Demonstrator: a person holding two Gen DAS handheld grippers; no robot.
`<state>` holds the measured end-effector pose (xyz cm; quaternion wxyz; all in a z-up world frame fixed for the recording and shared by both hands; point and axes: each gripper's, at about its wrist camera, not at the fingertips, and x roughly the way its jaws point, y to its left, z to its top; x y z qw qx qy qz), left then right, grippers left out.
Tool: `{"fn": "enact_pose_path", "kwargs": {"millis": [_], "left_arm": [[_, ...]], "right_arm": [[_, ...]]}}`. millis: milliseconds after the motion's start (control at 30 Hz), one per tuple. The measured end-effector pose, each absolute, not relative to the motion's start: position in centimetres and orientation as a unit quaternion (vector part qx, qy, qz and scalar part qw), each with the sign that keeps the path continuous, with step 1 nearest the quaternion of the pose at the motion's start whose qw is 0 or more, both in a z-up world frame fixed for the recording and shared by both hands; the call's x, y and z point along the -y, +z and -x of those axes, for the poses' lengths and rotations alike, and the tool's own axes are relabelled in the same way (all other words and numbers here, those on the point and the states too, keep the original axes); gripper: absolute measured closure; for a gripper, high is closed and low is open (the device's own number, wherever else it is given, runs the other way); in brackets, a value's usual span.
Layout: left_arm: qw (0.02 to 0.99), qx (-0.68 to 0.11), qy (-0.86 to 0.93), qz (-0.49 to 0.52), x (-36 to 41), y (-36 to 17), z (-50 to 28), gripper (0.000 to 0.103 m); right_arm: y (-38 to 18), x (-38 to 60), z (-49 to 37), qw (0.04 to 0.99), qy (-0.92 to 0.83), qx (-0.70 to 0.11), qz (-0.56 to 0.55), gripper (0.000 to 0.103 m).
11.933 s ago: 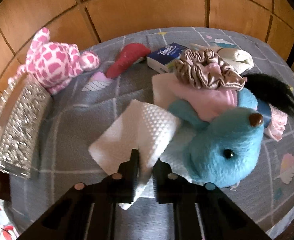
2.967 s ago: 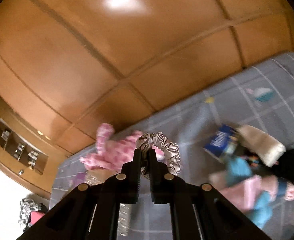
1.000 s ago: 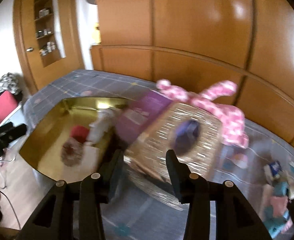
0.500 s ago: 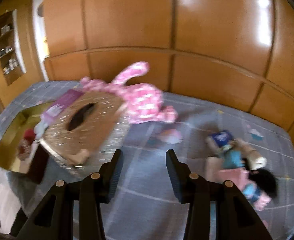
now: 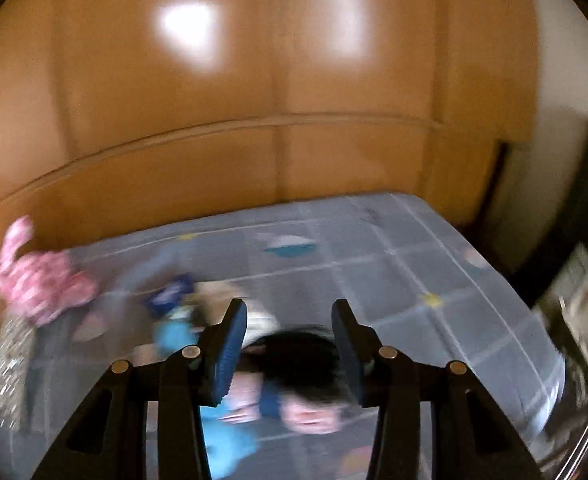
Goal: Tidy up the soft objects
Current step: 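Release the scrunchie onto the towel and move both tools back to the pile, then close the left tool on the blue plush mouse with pink bow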
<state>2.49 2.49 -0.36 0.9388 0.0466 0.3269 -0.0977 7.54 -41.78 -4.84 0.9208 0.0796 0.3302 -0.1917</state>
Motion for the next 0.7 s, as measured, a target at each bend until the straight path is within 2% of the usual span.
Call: {"fn": "enact_pose_path", "kwargs": {"millis": [67,167,367,700], "left_arm": [[0.931,-0.339,-0.123,-0.062,-0.1,-0.9,-3.3,0.006],[0.916,-0.357,-0.170,-0.064,3.4,-1.7,-4.4,0.012],[0.880,-0.405,-0.237,-0.075,11.0,-4.5,-6.9,0.023],[0.827,-0.454,-0.323,-0.077,22.8,-8.1,-8.5,0.023]], "right_arm": [[-6.0,44.2,-6.8,0.910,-0.222,-0.332,-0.117,0.059],[-6.7,47.3,-6.1,0.890,-0.224,-0.331,-0.218,0.059],[-6.5,47.7,-5.9,0.890,-0.198,-0.329,-0.248,0.059],[-7.2,48.1,-6.1,0.883,-0.171,-0.328,-0.289,0.059]]}}
